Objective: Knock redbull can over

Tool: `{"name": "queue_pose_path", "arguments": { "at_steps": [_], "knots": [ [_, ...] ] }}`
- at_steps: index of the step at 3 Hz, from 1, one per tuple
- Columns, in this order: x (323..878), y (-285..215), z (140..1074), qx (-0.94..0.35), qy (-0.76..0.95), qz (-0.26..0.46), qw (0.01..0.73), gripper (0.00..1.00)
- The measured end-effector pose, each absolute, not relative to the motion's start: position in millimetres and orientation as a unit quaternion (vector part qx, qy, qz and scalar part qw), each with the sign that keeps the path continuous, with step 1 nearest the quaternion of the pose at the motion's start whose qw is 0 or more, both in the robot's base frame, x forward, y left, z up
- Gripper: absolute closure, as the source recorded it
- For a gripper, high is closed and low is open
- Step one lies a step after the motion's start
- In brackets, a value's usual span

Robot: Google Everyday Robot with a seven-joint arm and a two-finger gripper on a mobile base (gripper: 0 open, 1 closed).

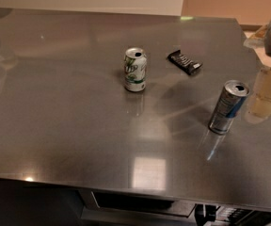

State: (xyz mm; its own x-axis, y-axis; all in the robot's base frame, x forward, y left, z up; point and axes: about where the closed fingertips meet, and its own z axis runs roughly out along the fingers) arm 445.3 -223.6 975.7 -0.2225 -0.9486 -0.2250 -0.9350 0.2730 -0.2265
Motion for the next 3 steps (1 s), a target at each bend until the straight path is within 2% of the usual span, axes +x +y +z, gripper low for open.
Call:
{"name": "queue_pose_path", "arguments": {
  "at_steps": [1,3],
  "knots": [
    [462.3,-242.9,970.8,-0.581,0.793,0.013,0.181,0.00],
    [473.2,-243.5,940.8,-0.547,0.787,0.109,0.263,0.00]
  ]
}}
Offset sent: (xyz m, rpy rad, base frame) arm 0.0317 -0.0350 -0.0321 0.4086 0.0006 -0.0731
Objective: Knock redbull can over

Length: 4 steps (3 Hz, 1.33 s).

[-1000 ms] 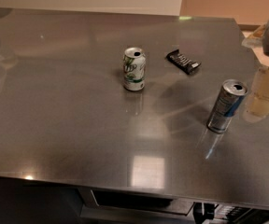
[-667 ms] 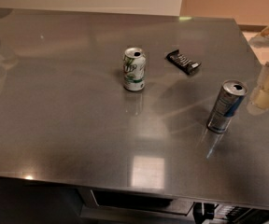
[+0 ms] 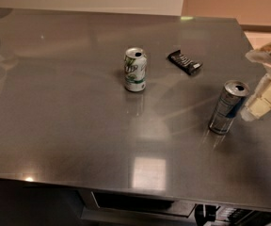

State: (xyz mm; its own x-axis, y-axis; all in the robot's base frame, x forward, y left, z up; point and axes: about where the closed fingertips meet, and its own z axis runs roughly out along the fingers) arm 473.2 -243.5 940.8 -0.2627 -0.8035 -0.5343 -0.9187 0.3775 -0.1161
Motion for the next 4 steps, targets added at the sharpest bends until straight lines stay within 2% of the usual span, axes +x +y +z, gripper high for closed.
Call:
{"name": "queue_pose_path", "arguments": {
  "at_steps": [2,3,4],
  "knots": [
    [472.7,-229.6,913.6,-0.527,0.765,0.177,0.326,0.00],
    [473.9,-227.4,909.0,-0.521,0.755,0.195,0.347,0.19],
    [473.5,-225.6,906.8,-0.516,0.751,0.208,0.356,0.43]
  ]
}}
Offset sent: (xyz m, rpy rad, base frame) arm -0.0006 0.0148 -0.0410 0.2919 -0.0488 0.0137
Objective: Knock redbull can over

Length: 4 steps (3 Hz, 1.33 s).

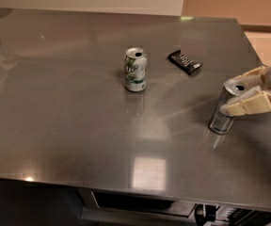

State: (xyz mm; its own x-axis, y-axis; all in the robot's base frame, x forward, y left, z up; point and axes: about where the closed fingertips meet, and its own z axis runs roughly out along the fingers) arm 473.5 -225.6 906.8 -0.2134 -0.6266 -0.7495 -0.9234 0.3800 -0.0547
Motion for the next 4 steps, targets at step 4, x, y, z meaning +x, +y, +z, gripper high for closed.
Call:
{"name": "queue_pose_path", "arguments": {
  "at_steps": [4],
  "knots": [
    [466.3,-177.0,917.2,-0.643,0.752,0.103,0.104,1.00]
  ]
}}
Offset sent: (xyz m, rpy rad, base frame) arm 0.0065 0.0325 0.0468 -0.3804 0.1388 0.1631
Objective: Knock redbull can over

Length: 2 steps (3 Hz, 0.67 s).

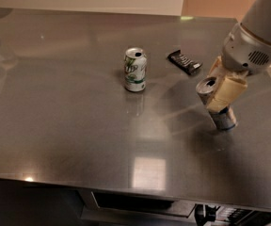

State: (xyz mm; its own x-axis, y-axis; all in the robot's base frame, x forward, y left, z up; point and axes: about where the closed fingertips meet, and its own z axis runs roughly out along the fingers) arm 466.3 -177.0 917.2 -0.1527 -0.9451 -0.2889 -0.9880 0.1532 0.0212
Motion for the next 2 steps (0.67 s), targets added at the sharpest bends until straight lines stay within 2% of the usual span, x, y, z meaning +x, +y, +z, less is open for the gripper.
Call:
{"name": "queue_pose_path", "arguments": {
  "at_steps": [1,2],
  "knots": [
    [471.7,-171.1,903.2,-0.667,0.740,0.072,0.046,0.81],
    [476.3,-162.8,893.6,-0.687,0.725,0.054,0.016,0.57]
  ]
}}
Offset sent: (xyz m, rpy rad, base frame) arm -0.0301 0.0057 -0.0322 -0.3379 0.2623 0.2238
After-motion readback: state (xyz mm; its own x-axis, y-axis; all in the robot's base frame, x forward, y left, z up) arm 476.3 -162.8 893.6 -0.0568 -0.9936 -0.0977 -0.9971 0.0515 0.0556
